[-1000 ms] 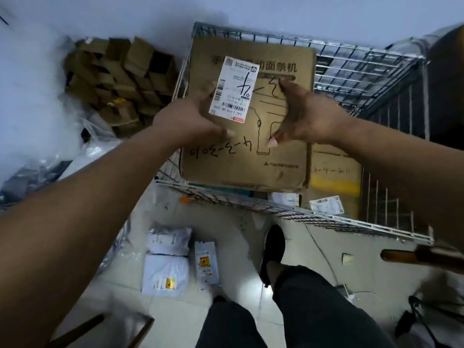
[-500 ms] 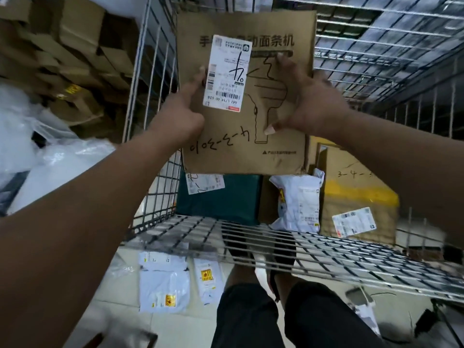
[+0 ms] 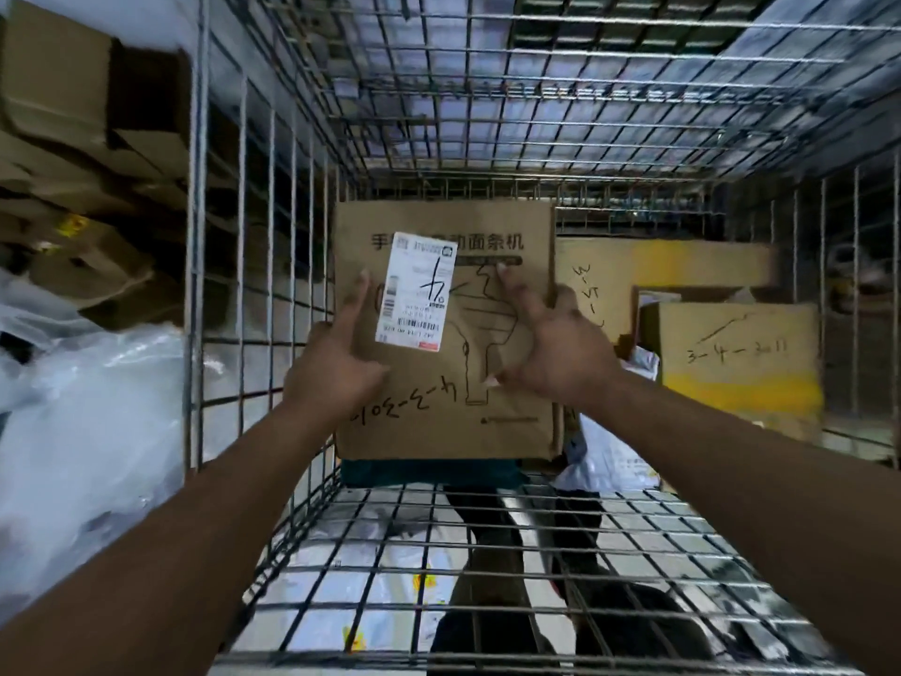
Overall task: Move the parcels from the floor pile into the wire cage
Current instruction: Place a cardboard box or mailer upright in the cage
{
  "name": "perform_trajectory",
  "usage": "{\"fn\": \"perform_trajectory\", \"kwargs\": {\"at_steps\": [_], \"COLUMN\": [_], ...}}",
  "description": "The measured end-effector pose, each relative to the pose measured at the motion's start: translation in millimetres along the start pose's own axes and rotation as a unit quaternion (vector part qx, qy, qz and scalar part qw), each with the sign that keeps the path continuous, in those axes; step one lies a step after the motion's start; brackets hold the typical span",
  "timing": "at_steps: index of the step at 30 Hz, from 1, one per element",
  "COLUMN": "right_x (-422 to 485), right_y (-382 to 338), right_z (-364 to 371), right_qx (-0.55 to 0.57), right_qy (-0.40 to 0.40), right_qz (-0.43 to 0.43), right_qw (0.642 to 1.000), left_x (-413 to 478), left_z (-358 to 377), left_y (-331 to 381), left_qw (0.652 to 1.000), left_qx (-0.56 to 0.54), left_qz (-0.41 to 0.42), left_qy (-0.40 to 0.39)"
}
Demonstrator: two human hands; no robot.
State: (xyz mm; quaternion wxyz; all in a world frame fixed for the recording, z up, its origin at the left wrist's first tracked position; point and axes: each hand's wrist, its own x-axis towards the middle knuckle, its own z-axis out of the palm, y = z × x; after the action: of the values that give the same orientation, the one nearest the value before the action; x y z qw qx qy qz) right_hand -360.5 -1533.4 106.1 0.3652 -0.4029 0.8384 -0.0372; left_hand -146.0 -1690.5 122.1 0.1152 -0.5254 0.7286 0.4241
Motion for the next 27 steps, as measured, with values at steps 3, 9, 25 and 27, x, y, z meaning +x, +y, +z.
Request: {"fn": "perform_trajectory", "kwargs": {"at_steps": [3,9,25,27], "right_x": [-1,-8,-29,-24], "right_y": [4,8,24,22], "right_z": [15,35,100,103], "right_qx": [0.010,0.038,0.096,0.087], "right_qy": [0.002,-0.023,-0.001,0.010], "right_qz": [0.004,0.028,0.008,0.004], "right_qw": [1.000,0.999,0.995,0.996], "left_x": [0,-2,-20,-14], "left_z": [7,15,43,44], "left_y": [-7,-16,-58,-59], "left_qw": [1.000,0.999,0.998,0.999], "left_qx": [0.017,0.038,-0.047,-0.035], "left_qz": [-0.011,-0.014,-0.018,-0.022], "left_qy": [-0.019,-0.020,-0.043,-0.035]}}
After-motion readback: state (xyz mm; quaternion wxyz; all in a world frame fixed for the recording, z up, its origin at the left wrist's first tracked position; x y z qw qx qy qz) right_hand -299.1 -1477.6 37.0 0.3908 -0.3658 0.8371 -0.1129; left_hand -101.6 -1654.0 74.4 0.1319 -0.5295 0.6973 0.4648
